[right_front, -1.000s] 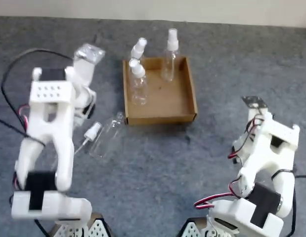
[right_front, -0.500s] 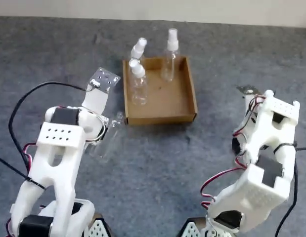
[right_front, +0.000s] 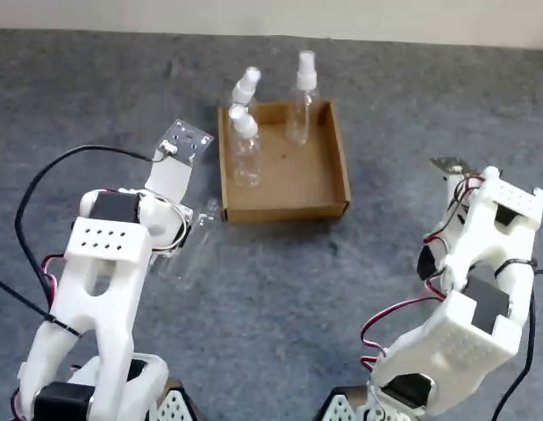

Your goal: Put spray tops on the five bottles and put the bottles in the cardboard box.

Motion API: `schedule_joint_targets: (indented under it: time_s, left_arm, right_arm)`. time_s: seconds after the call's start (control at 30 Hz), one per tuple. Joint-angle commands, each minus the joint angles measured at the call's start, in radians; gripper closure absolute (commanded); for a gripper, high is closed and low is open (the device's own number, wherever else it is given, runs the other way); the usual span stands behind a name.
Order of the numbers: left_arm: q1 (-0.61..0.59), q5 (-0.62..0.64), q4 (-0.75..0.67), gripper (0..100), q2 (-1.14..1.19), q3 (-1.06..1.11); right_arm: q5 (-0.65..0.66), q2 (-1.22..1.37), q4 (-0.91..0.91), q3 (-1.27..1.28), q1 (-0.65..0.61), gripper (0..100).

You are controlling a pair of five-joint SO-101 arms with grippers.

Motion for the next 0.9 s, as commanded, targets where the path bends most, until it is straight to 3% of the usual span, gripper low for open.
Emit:
schedule_joint_targets:
  time_s: [0.0,0.1,0.4,0.53,0.7,0.87]
  left_arm:
    - [0.019,0.011,-0.014,100,-0.033,-0.007]
    - [0.019,0.011,-0.014,100,-0.035,-0.005]
    - [0.019,0.011,-0.014,100,-0.039,-0.008]
    - [-0.015,0.015,-0.012,100,-0.041,-0.091]
    - [-0.077,0.135,0.071,100,-0.045,-0.291]
    - [-0.077,0.206,0.098,100,-0.199,-0.375]
  right_arm:
    - [0.012,-0.008,-0.008,-0.016,0.010,80.3]
    - [0.057,-0.008,-0.010,0.021,0.008,78.3]
    - [0.058,-0.016,-0.042,0.018,0.016,93.7]
    - [-0.060,-0.084,-0.010,0.002,0.008,99.4]
    - [-0.196,-0.401,-0.010,0.018,-0.145,99.5]
    - [-0.347,-0.754,-0.105,0.217,-0.437,99.5]
